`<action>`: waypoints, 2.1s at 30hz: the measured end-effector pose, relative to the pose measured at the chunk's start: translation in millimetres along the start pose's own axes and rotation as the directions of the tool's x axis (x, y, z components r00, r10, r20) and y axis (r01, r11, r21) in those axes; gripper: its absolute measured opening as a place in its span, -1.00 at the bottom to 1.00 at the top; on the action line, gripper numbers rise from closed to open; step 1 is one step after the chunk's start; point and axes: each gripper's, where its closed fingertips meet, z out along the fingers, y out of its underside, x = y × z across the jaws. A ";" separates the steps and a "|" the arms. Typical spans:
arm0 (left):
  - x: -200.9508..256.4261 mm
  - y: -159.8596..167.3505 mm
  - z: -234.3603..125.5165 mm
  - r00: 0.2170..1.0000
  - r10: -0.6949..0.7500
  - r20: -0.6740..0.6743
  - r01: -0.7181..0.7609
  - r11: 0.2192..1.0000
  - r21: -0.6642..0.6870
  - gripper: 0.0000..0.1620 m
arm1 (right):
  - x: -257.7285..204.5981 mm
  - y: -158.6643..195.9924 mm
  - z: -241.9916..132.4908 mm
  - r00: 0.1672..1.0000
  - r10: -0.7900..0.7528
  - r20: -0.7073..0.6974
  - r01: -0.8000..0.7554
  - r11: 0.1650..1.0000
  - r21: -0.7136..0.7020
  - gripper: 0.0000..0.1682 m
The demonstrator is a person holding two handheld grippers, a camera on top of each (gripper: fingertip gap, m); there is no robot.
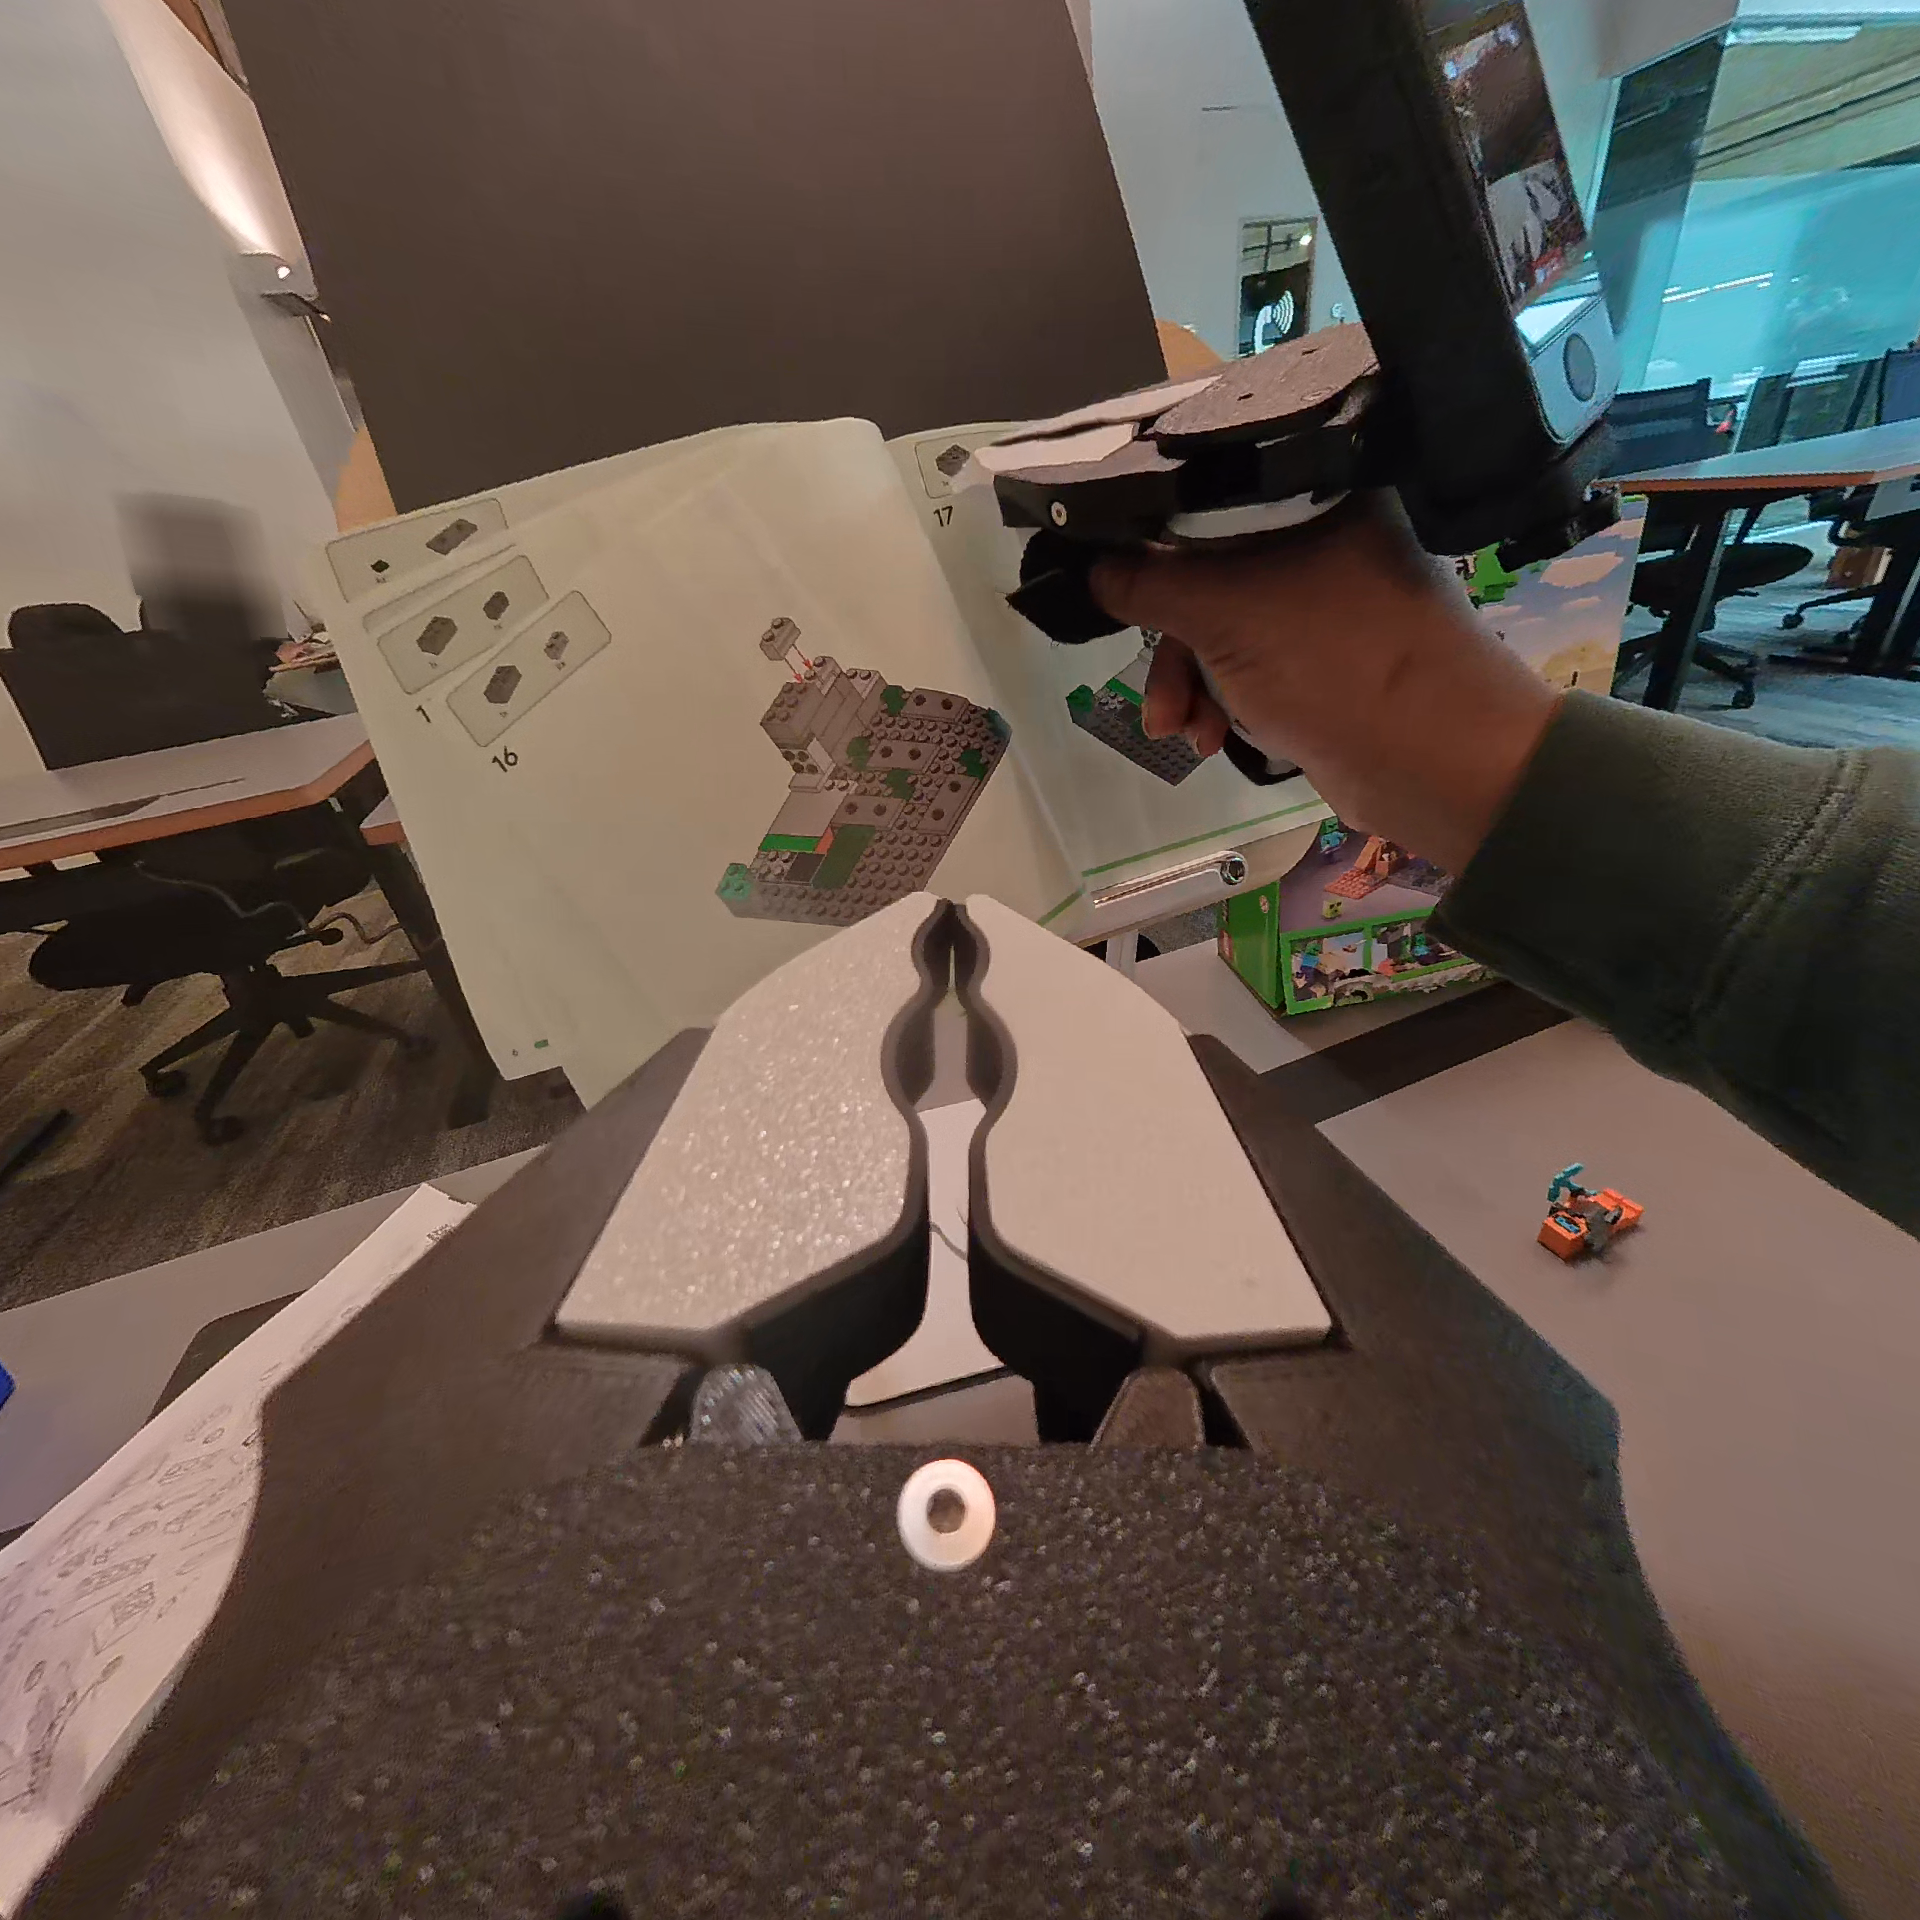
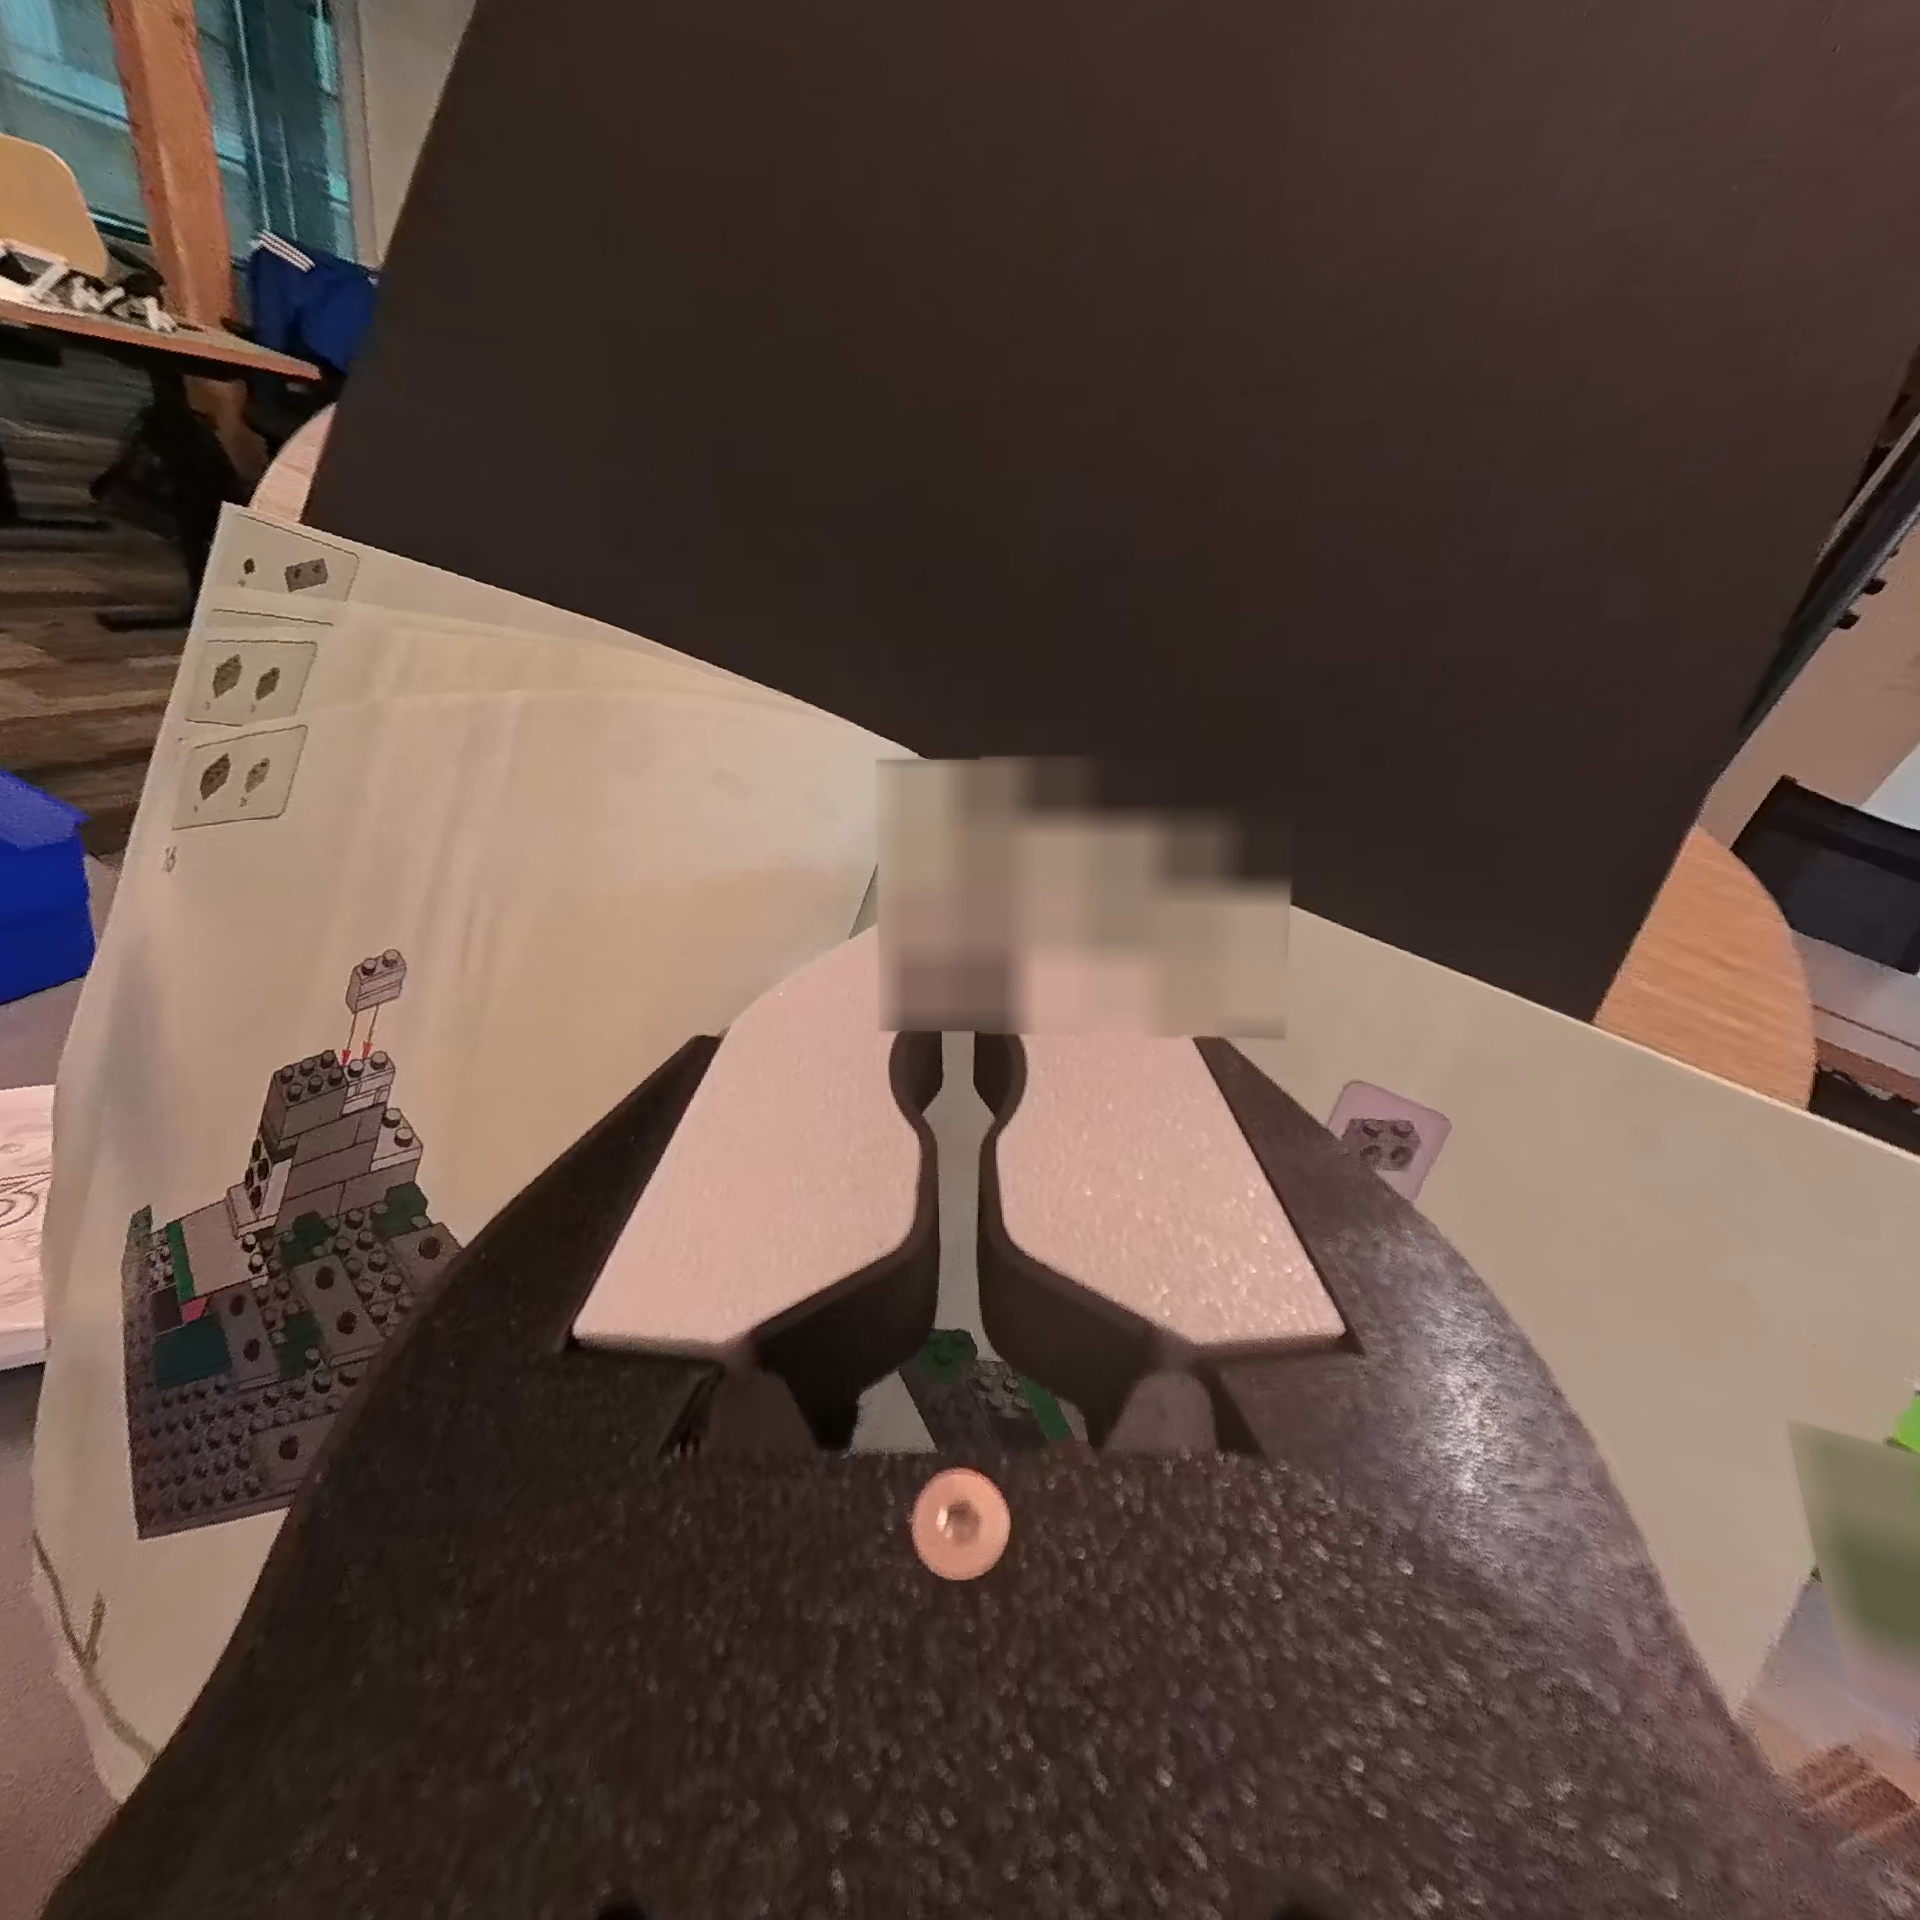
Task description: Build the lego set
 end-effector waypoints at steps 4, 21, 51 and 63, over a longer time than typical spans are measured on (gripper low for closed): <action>0.9 0.3 -0.1 1.000 0.002 -0.003 -0.002 1.000 -0.001 -1.00 | -0.2 3.1 -0.4 1.000 -0.003 -0.002 0.003 1.000 -0.008 -1.00; 2.3 0.8 -0.2 1.000 0.001 -0.009 -0.001 1.000 -0.005 -1.00 | 2.2 2.1 -6.0 1.000 0.000 -0.002 0.000 1.000 -0.006 -1.00; 8.4 2.7 1.6 1.000 0.008 -0.027 -0.008 1.000 -0.010 -1.00 | 15.8 1.4 -12.1 0.999 0.038 0.003 -0.038 0.999 -0.001 -0.98; 8.1 4.0 2.2 0.999 0.006 -0.033 -0.007 1.000 -0.014 -1.00 | 14.5 4.4 -12.1 0.999 0.037 0.002 -0.037 0.999 -0.003 -0.98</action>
